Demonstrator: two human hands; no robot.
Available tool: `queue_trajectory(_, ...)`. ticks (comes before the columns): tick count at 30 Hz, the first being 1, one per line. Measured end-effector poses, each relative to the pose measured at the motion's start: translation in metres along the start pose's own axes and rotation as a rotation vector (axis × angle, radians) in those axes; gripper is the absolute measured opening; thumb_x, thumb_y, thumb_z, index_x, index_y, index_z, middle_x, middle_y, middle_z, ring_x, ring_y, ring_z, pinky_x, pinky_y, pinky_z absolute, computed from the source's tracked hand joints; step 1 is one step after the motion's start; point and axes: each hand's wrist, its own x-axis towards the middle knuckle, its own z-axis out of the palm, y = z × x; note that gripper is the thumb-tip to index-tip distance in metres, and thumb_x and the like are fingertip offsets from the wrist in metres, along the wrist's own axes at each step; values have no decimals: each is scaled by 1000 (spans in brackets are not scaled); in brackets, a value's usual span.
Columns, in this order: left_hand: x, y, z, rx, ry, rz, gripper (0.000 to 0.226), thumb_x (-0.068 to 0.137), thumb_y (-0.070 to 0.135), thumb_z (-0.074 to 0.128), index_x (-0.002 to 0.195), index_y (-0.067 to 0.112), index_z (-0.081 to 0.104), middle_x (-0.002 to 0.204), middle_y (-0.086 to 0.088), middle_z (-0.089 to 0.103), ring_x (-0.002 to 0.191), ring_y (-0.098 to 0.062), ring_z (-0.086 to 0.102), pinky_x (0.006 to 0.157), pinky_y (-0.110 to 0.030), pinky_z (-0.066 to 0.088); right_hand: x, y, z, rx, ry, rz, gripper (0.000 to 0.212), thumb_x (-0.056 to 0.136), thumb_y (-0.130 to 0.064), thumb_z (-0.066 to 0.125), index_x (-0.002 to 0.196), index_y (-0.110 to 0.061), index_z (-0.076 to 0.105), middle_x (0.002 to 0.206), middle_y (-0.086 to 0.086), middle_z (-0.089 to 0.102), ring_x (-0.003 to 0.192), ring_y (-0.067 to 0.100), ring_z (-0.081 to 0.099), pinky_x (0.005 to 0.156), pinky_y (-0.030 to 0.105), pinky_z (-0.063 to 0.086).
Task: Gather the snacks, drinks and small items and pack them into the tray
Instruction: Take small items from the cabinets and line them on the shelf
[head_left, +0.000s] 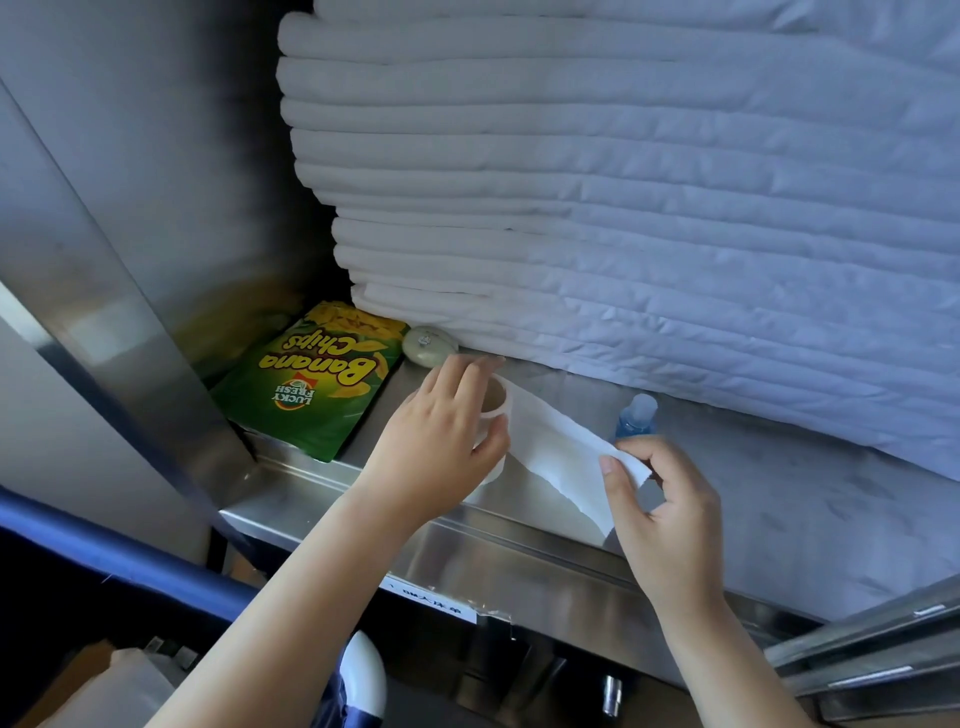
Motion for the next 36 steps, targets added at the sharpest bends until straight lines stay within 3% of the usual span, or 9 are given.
queue_trajectory(3,-2,0,2,-6,-8,-23,46,89,35,56,129,12,51,117,-4,53,105,-24,52,76,-33,47,-1,-3,1,6,-9,-4,14,85,-27,53,79,-16,60,77,-13,60,77,4,56,71,11,40)
queue_trajectory(7,-1,-1,7,-57,-1,-96,52,82,49,59,122,17,54,115,-1,51,108,-20,49,73,-20,37,-1,-5,4,8,-27,-21,11,85,-25,55,80,-16,61,78,-15,60,77,4,57,72,13,41)
queue_trajectory(12,3,4,12,-64,48,-114,55,77,49,67,112,8,57,107,-10,53,99,-28,53,71,-31,45,-3,-8,10,14,-51,-24,4,83,-13,61,81,-16,61,79,-16,62,77,2,58,70,11,41)
queue_trajectory(15,3,10,10,-48,59,-122,63,81,57,53,113,4,56,108,-12,53,98,-31,54,78,-37,48,-5,-11,12,29,-66,-32,7,83,-11,60,82,-19,61,80,-18,62,76,1,58,70,9,40)
queue_trajectory(17,2,12,6,-98,32,-153,75,83,65,34,126,5,48,120,-10,50,111,-27,49,91,-39,43,-6,-12,12,35,-71,-37,4,85,-17,59,84,-19,61,82,-21,62,77,-1,58,70,8,40)
queue_trajectory(20,-3,7,-6,-211,92,-102,68,90,51,29,137,3,34,134,-10,44,125,-22,41,103,-34,34,-6,-13,12,37,-66,-37,12,86,-27,53,85,-19,62,84,-23,62,79,-2,58,71,7,40)
queue_trajectory(24,-10,-11,-19,-142,94,158,44,85,19,42,124,2,52,132,-9,51,121,-24,48,101,-35,38,-5,-14,13,28,-69,-44,13,86,-26,52,86,-18,62,85,-23,61,79,-3,57,71,6,39)
queue_trajectory(29,-13,-23,-15,-83,-54,245,39,87,18,56,125,10,57,137,0,51,130,-17,44,103,-34,41,-6,-12,14,22,-61,-43,8,86,-21,56,87,-16,62,85,-23,61,80,-5,56,71,5,38)
queue_trajectory(36,-10,-18,-6,-79,33,224,30,87,16,65,116,12,63,124,-2,58,113,-21,55,87,-36,50,-7,-10,15,19,-75,-45,6,83,-11,60,88,-13,63,87,-18,63,85,-5,58,75,6,40)
